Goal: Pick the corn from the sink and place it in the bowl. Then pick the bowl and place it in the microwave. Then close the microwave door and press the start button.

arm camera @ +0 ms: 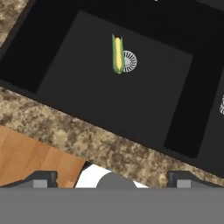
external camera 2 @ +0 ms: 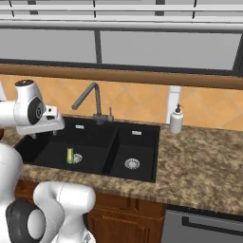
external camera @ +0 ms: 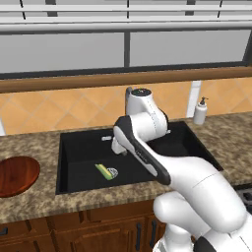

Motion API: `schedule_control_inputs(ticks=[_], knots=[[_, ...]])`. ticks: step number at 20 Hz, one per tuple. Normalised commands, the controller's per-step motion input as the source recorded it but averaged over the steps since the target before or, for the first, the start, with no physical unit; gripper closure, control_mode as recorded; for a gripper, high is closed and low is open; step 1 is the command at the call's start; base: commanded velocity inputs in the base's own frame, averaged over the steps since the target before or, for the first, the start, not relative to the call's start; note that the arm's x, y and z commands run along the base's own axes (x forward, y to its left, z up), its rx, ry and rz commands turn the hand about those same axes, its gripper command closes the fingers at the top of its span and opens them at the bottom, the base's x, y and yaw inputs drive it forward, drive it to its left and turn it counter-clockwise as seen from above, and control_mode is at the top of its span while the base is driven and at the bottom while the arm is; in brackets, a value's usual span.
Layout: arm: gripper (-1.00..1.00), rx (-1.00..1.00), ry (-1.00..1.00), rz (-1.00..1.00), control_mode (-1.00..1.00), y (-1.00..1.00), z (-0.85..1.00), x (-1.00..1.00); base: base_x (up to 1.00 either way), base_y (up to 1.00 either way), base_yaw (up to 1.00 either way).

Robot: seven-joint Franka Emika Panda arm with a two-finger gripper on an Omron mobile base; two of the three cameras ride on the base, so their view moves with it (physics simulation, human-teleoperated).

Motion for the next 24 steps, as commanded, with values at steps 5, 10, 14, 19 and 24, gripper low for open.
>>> schedule_control_inputs(ticks=[5, 10, 14, 19, 24], knots=[[-1.00, -0.03, 0.10, 0.02, -1.00, 0.16, -0.37, 0.42, 0.00, 0.00, 0.00], [-1.00, 0.00, 0.08, 0.00, -1.00, 0.09, -0.37, 0.55, 0.00, 0.00, 0.00], [-1.00, -0.01, 0.02, 0.00, -1.00, 0.33, -0.42, 0.43, 0.00, 0.00, 0.00], [-1.00, 0.00, 0.00, 0.00, -1.00, 0.37, -0.44, 0.41, 0.00, 0.00, 0.00], [-1.00, -0.01, 0.03, 0.00, -1.00, 0.00, -0.40, 0.31, 0.00, 0.00, 0.00]])
